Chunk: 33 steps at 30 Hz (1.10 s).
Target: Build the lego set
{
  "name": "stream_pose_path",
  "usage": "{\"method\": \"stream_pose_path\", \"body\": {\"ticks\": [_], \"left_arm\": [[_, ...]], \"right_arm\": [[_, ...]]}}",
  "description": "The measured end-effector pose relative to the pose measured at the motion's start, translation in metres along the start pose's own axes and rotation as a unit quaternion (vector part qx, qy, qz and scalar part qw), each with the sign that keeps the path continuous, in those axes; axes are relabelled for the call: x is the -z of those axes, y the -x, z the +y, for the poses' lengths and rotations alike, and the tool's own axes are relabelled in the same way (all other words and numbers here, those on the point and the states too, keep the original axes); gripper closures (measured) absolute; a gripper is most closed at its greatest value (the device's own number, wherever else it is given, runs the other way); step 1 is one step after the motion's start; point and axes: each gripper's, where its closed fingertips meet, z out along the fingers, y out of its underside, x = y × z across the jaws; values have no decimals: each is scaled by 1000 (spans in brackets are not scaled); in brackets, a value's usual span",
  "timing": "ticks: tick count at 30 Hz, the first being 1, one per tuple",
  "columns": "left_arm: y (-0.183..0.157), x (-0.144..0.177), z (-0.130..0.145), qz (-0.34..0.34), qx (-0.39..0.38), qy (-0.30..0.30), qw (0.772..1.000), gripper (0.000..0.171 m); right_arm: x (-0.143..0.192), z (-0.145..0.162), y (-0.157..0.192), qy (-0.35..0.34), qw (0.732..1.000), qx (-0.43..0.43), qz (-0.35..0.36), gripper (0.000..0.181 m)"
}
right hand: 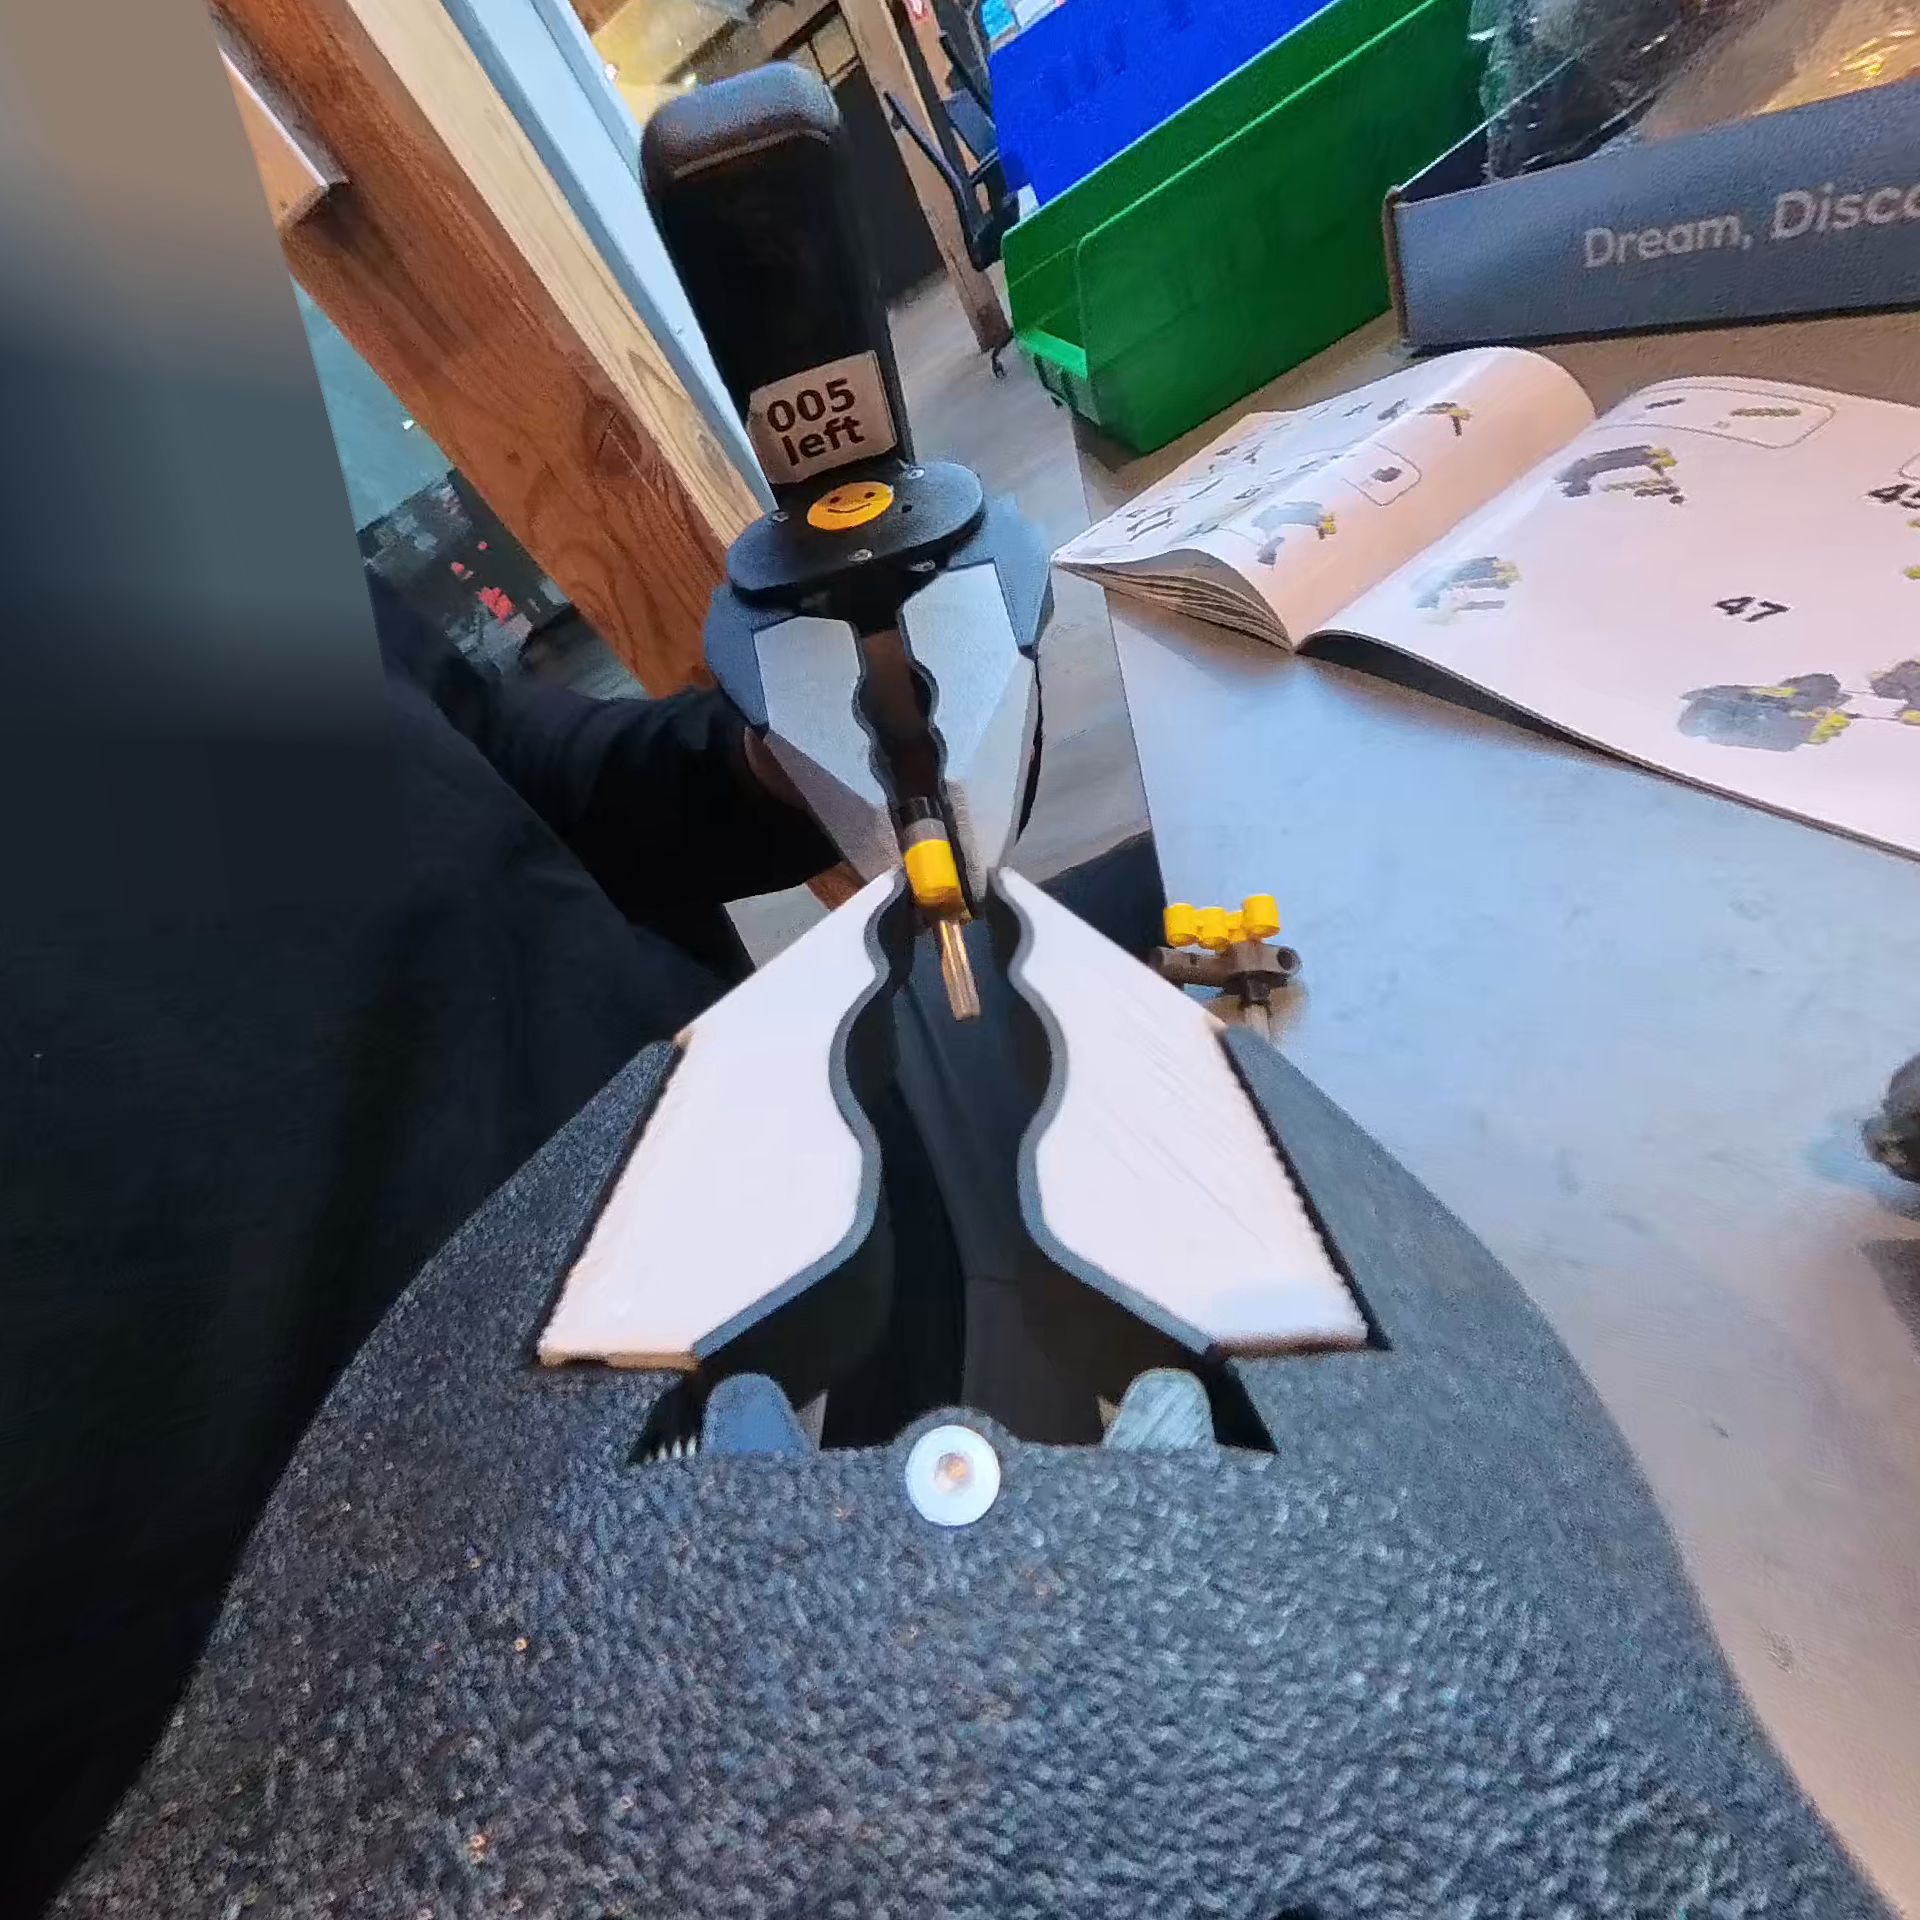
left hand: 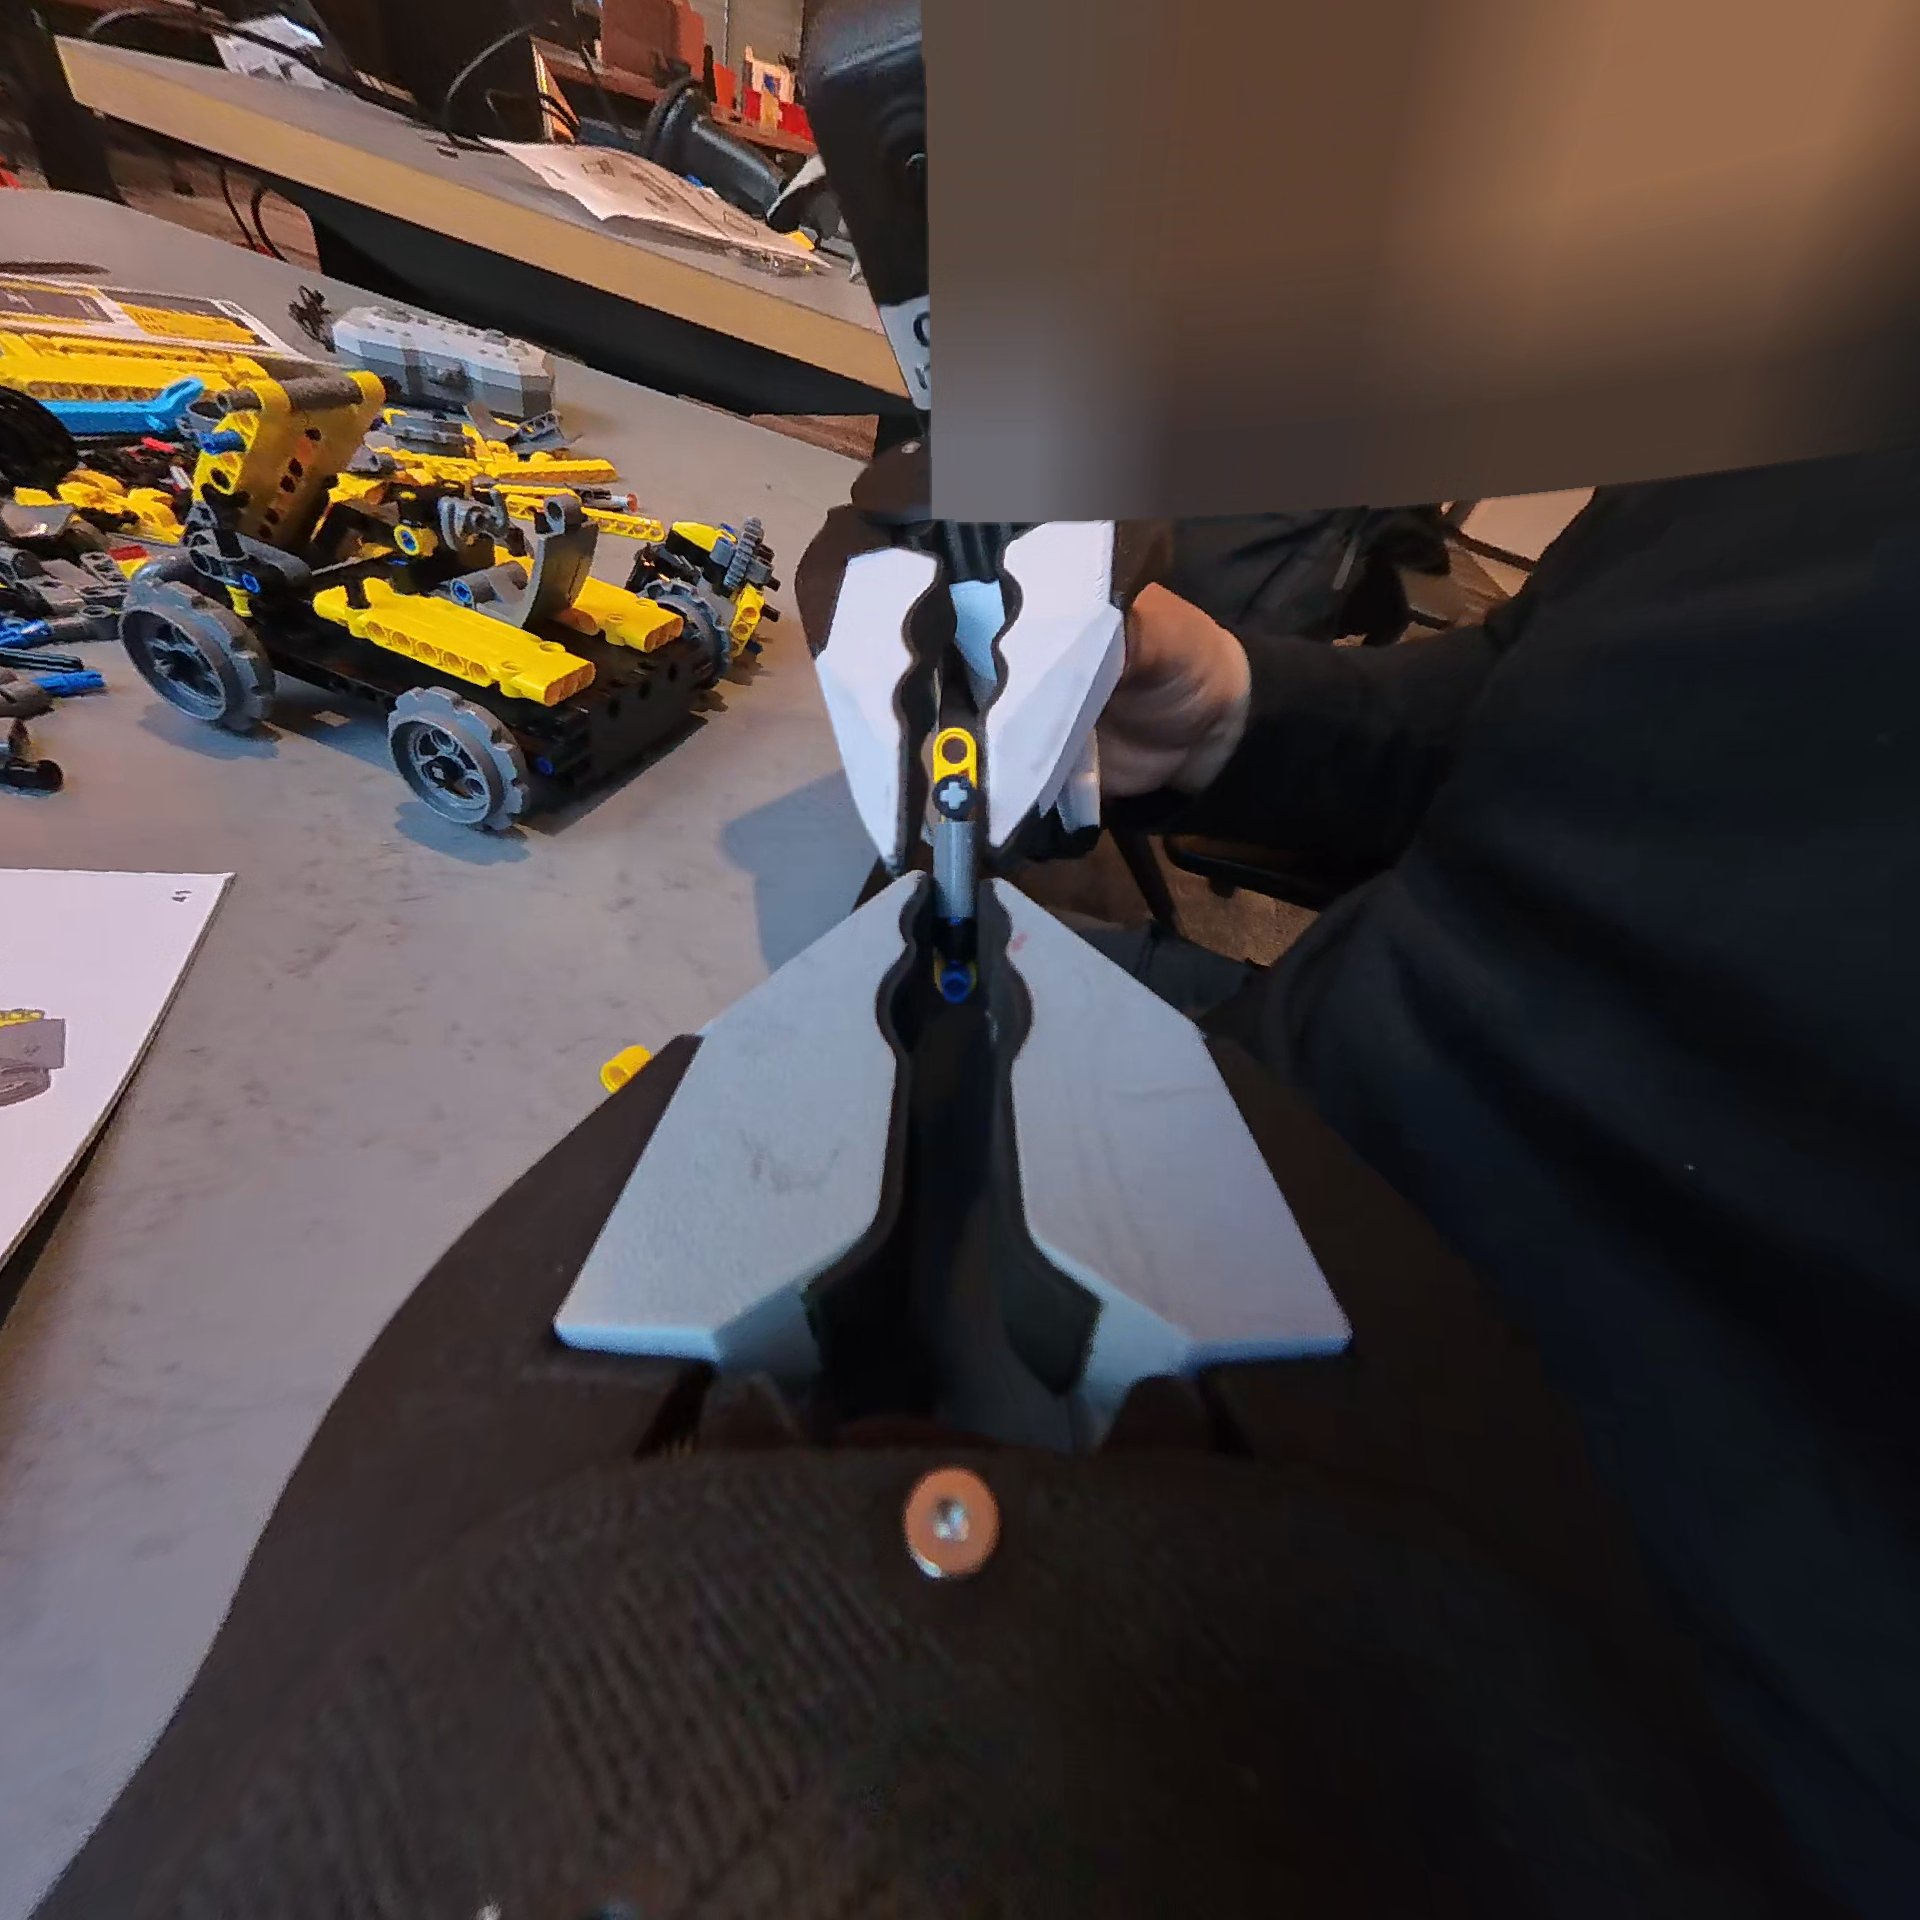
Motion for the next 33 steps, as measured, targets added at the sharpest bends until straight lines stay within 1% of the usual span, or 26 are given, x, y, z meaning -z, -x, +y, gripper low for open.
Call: {"method": "stream_pose_path", "body": {"ticks": [8,9,11,14,16,19,21,28,33], "left_arm": [[4,5,8,-29,23,2,999,165],[5,5,10,-32,24,3,999,163],[6,6,16,-40,21,16,999,160],[11,9,19,-61,-3,17,998,164],[14,10,22,-65,0,28,997,164],[13,13,21,-41,37,9,998,164],[15,17,21,-38,53,0,998,163],[18,28,19,-68,30,-14,997,162],[20,34,17,-71,21,-23,997,162]], "right_arm": [[-8,5,-4,20,1000,-7,12,169],[-9,5,-4,21,1000,-6,10,173],[-10,3,-4,20,1000,-6,10,174],[-14,3,-7,28,999,-15,8,173],[-16,5,-10,33,999,-18,12,173],[-19,3,-10,33,999,-16,9,174],[-22,2,-10,38,999,-9,11,174],[-33,-4,-9,51,999,13,8,175],[-41,-7,-8,70,997,33,5,175]]}}
